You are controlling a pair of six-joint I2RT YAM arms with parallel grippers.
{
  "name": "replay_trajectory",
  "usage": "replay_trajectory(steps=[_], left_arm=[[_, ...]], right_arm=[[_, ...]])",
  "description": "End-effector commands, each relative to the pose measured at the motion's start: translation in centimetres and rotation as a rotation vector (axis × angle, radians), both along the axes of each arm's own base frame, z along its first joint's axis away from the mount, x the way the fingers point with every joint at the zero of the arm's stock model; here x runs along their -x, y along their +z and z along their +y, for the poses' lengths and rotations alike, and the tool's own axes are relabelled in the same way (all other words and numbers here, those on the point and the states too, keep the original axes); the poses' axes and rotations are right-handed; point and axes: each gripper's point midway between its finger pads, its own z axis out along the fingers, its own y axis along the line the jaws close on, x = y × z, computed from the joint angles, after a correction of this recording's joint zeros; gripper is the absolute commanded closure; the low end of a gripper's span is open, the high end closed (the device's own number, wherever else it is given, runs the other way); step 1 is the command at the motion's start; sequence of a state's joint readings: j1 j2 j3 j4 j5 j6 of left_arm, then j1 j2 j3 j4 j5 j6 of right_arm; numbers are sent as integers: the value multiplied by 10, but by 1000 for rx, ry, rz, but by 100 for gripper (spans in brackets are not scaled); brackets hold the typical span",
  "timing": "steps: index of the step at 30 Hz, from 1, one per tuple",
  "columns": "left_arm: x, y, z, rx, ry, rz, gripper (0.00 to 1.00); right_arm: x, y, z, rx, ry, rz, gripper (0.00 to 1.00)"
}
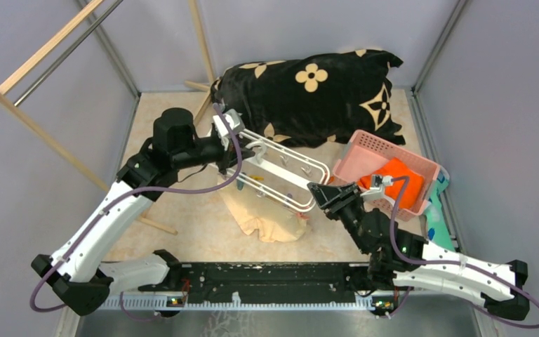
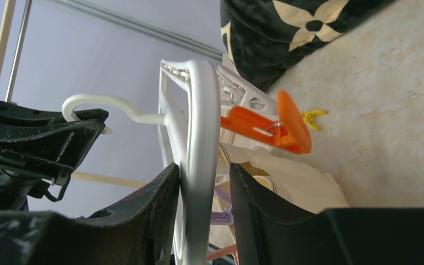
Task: Clip the underwear to the hanger
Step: Pick up the hanger at the center of the board.
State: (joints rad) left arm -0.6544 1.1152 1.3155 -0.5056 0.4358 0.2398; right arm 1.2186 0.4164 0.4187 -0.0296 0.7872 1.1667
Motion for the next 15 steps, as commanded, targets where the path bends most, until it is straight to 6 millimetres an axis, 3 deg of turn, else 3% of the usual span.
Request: replay_trajectory(steps=[1,4,12,15], left_arm=[[11,38,1,69,-60,-136,100],[14,40,2,65,-69,-151,100],[34,48,-3,69,-207,-228,100],[53,52,-4,68,-325,-318,100]], right_arm=[[4,23,-2,-49,28,-48,61],[6,26,-6,-57,33,-54,66],[12,37,-6,-121,66,-57,100],[21,49,-7,-174,114,-67,100]])
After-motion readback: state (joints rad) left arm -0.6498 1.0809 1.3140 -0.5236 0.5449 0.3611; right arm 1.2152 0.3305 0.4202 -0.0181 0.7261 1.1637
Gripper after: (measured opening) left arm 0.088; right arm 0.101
